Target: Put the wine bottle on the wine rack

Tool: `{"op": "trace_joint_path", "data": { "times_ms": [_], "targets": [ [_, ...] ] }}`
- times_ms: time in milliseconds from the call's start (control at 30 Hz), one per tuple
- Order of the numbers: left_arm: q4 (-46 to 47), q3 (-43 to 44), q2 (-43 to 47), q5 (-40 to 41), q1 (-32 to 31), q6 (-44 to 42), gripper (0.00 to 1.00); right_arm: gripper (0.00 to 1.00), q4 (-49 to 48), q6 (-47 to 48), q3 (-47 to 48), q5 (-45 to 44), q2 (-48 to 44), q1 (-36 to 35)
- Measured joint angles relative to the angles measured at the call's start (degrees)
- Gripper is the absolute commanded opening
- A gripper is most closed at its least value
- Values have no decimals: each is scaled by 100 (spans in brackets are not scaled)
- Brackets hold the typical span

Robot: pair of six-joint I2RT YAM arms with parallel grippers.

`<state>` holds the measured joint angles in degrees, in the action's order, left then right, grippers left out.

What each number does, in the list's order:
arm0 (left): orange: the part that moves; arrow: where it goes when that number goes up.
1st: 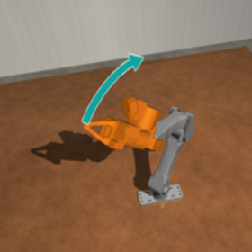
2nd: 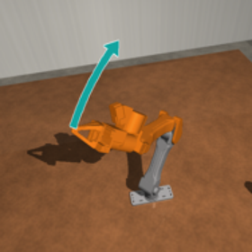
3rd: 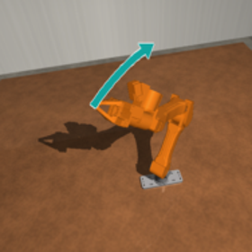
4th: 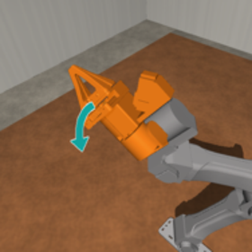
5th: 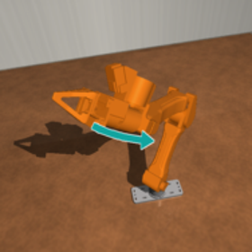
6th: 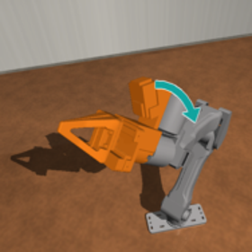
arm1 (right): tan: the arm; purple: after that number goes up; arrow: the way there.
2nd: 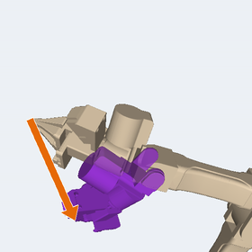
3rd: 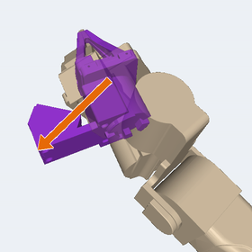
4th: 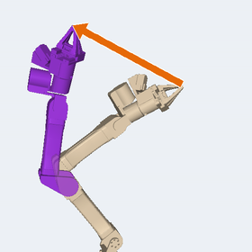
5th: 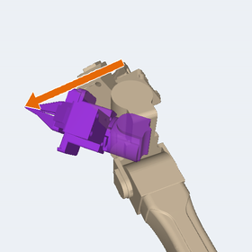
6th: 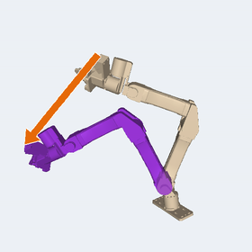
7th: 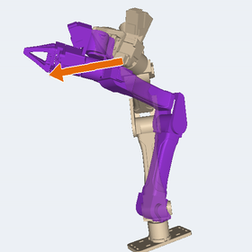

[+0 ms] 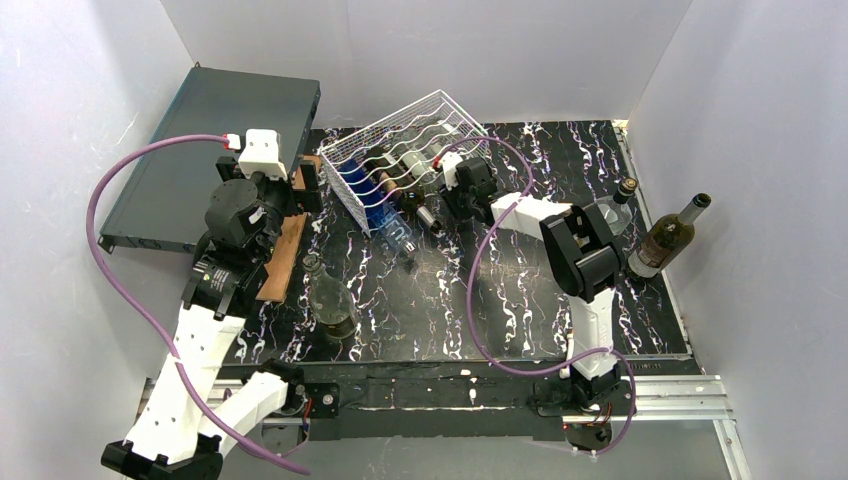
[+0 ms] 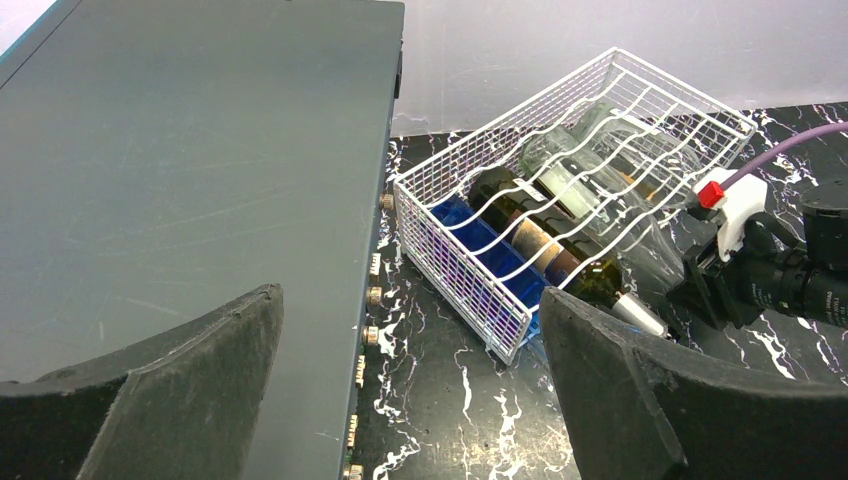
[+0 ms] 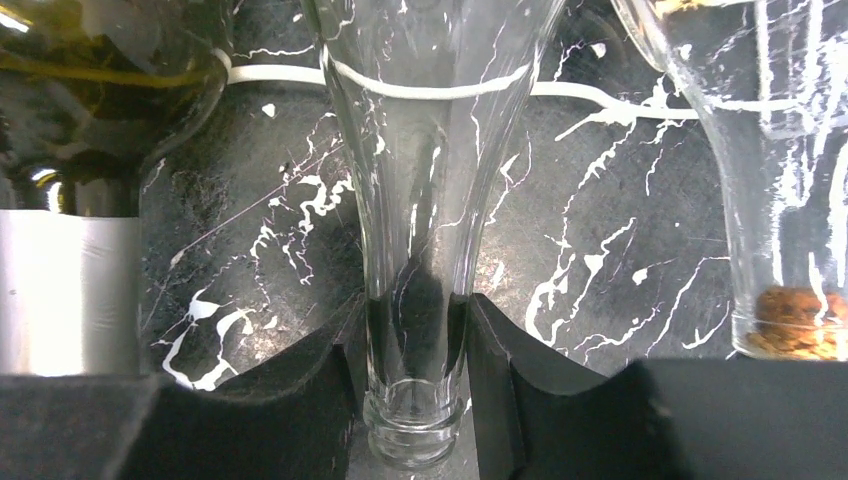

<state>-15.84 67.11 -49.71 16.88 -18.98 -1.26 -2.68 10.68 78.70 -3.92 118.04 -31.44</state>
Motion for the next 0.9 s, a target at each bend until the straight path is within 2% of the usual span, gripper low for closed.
{"op": "trace_joint_path", "data": {
  "times_ms": [67, 167, 400, 733, 900],
  "targets": [
    [0, 0, 0, 2, 0, 0, 99, 26, 11, 7, 28, 0, 61, 4],
    [0, 0, 0, 2, 0, -2, 99, 45, 57, 4, 68, -2, 90, 11],
    [0, 0, 0, 0, -7, -2, 99, 64, -175, 0, 72, 31, 90, 0],
    [2, 0, 0, -20, -26, 2, 99, 81, -155, -57, 2, 39, -87, -9],
    [7, -2, 17, -22, -26, 20, 99, 84, -15, -155, -221, -136, -682, -9]
  ]
}}
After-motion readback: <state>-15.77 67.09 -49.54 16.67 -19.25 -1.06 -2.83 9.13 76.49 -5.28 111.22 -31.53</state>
